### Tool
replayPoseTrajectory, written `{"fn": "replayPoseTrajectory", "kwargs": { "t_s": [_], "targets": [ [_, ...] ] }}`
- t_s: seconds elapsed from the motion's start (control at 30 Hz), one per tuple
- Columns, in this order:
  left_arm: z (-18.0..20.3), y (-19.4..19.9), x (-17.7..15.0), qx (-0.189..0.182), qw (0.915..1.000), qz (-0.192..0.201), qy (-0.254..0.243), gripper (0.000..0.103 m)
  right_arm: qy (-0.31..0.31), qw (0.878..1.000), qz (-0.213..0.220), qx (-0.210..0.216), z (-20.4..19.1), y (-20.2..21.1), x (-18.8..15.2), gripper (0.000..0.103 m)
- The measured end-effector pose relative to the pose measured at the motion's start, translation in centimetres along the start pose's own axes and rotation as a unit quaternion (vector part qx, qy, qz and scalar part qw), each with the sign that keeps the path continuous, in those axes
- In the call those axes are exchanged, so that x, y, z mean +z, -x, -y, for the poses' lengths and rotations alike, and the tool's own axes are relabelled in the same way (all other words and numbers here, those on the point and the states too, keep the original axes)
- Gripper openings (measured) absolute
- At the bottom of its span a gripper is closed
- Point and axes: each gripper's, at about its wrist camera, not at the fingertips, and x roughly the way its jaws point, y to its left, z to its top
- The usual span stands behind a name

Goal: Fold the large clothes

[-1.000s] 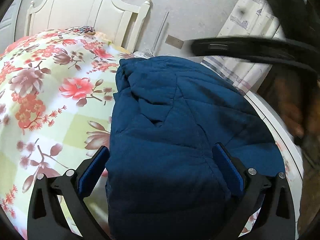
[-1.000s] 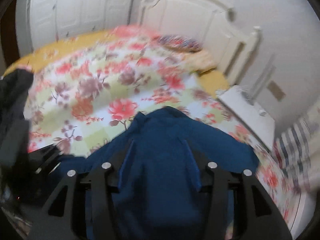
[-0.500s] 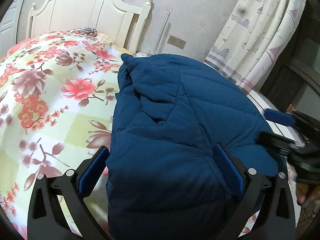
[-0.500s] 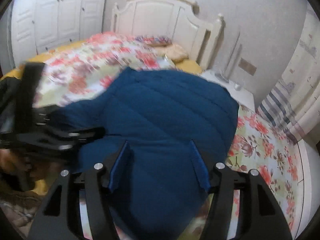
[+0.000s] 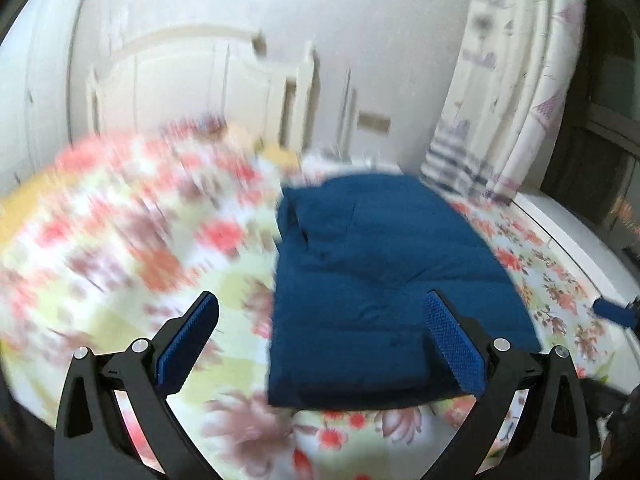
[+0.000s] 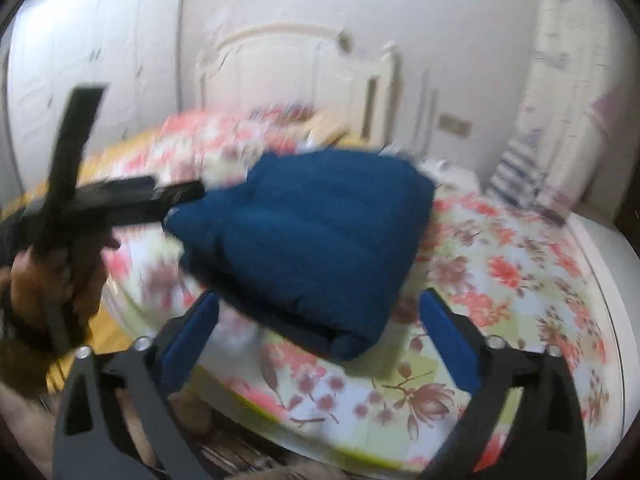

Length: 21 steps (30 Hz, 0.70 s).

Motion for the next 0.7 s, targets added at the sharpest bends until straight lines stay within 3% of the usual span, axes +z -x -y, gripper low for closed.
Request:
{"fn": "replayPoseTrajectory", "kwargs": {
  "t_s": [0.07, 0.2, 0.4, 0.5, 0.7],
  "targets": [
    [0.9, 2.9, 0.8, 0.019, 0.9995, 0.019, -0.014, 0.098, -0.032, 0.999, 0.008, -0.006, 0.4, 1.3, 1.0, 0.1],
    [2.5, 6.7, 2.4, 0.015, 0.9992, 0.025, -0.027, 0.098, -0.091, 0.996, 0.001, -0.021, 0.4, 4.0, 3.2, 0.1],
    [5.0, 10.3, 3.7, 0.087, 0.9917, 0.05, -0.081, 0.098, -0.086, 0.993, 0.021, -0.075, -0.1, 6.0, 4.9, 0.1],
    [5.4, 11.7, 3.7, 0.106, 0.9876, 0.072, -0.091, 0.098, -0.099, 0.992, 0.017, -0.081, 0.2, 6.2, 4.7, 0.1],
    [5.1, 12.4, 3.6, 0.079, 0.9914, 0.073, -0.076, 0.098, -0.108, 0.991, 0.012, -0.084, 0.3, 6.2, 4.4, 0.1]
  ]
}}
